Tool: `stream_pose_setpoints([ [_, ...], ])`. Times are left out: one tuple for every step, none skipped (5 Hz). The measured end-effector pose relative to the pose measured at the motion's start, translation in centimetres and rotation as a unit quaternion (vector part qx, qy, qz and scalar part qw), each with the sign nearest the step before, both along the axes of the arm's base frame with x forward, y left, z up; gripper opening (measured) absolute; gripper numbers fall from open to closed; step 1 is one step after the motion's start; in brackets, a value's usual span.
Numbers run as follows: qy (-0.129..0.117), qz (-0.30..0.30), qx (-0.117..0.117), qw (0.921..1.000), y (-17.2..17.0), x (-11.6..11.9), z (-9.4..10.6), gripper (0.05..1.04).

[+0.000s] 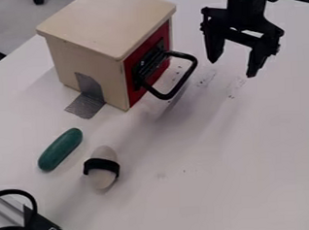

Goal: Move the green object on the rear right side of the drawer

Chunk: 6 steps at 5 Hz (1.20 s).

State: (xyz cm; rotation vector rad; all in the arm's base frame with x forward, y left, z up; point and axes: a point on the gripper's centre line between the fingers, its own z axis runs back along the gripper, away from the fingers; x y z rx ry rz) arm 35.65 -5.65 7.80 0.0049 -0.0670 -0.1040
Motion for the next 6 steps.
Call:
stream_pose_setpoints([
  [0.021, 0.001, 0.002, 0.9998, 0.1, -0.5, -1.3, 0.999],
  [0.031, -0.012, -0.001, 0.9994, 1.3, -3.6, -1.8, 0.999],
  [0.006, -0.025, -0.005, 0.9997, 3.7, -6.1, -0.5, 0.999],
  [-0.008, -0.039, -0.009, 0.9992, 6.2, -10.4, -0.6, 0.999],
  [-0.011, -0.027, 0.006, 0.9996, 9.4, -14.3, -1.5, 0.999],
  [-0.008, -0.012, 0.022, 0.9997, 12.4, -16.6, -2.3, 0.999],
])
